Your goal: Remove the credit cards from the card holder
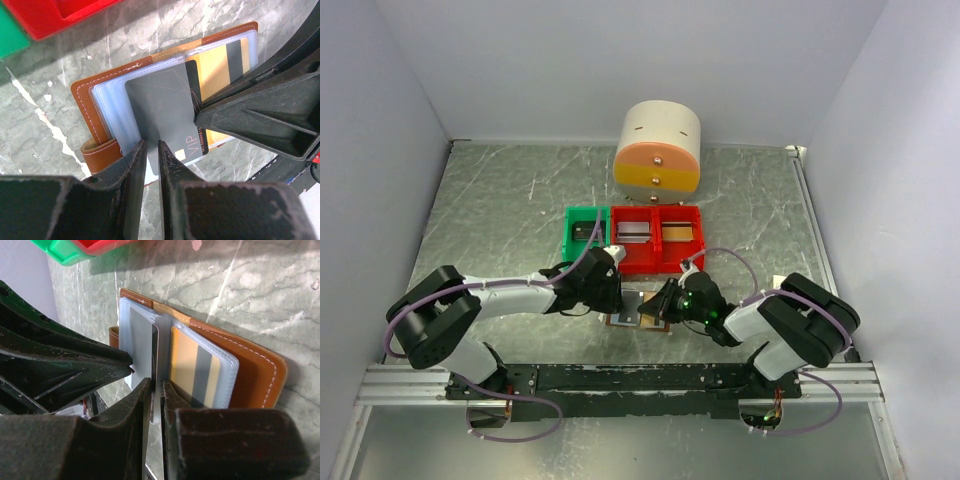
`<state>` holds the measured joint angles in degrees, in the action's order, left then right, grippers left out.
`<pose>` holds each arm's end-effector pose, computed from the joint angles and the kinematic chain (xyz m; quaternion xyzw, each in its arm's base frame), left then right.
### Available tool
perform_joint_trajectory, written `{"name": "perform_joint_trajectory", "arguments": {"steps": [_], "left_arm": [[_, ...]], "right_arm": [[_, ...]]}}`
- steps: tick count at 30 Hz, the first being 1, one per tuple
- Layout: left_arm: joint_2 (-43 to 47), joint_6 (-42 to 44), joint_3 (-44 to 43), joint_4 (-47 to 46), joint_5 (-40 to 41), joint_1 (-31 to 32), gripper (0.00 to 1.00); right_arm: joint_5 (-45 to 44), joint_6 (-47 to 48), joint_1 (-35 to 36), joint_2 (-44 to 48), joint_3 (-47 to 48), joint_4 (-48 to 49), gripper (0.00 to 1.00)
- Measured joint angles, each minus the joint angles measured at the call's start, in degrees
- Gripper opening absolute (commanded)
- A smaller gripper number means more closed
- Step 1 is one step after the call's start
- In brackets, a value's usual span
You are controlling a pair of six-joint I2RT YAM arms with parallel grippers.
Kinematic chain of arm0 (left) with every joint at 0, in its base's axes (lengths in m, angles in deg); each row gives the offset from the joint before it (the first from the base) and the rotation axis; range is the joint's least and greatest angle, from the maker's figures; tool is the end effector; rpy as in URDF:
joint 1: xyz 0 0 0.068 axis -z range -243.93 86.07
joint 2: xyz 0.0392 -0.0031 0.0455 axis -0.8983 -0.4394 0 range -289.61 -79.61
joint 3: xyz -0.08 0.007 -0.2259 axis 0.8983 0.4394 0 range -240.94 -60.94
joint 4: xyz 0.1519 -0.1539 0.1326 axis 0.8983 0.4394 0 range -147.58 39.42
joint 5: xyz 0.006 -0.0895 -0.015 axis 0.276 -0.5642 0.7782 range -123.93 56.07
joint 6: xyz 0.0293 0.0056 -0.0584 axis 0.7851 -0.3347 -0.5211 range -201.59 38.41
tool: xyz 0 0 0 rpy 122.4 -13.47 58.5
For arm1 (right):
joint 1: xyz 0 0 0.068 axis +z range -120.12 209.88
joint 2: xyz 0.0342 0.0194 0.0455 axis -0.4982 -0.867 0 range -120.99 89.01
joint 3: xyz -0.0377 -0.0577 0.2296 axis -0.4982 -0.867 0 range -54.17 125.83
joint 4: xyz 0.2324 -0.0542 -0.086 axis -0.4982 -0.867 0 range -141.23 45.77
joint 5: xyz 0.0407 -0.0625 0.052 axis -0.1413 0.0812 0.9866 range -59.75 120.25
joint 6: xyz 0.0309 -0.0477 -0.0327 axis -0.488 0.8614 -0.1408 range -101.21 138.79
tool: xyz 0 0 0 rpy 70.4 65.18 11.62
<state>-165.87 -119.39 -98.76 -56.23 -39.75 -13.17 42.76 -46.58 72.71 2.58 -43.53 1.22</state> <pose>0.1780 -0.2263 0.1097 0.1232 0.9299 -0.2738 0.2125 0.1606 0.1640 0.0651 0.1154 0.8563 0.4559 0.2134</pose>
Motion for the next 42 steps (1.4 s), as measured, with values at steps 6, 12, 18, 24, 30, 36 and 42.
{"name": "perform_joint_trajectory", "arguments": {"steps": [6,12,18,24,30,36,42], "left_arm": [[0.0,-0.4,0.0,0.2,0.6,0.0,0.27],[0.0,-0.6,0.0,0.4,0.8,0.0,0.26],[0.0,-0.7,0.0,0.5,0.9,0.0,0.26],[0.0,-0.8,0.0,0.5,0.9,0.0,0.26],[-0.5,-0.7,-0.6,1.1,0.9,0.4,0.26],[-1.0,-0.8,-1.2,1.7,0.9,0.7,0.26],[-1.0,-0.9,-1.2,1.8,1.3,0.9,0.26]], "right_arm": [[0.9,-0.4,-0.6,0.1,-1.4,2.0,0.0],[2.5,-0.5,-1.6,0.6,-2.3,3.4,0.0],[2.8,0.0,-2.2,3.6,-2.6,1.2,0.0],[2.1,1.2,-2.7,7.8,-2.6,-4.1,0.07],[2.1,0.7,-2.8,7.1,-2.5,-4.0,0.22],[2.7,-1.2,-2.8,1.7,-2.2,1.8,0.19],[3.4,-3.1,-2.9,-2.4,-2.8,8.1,0.0]]}}
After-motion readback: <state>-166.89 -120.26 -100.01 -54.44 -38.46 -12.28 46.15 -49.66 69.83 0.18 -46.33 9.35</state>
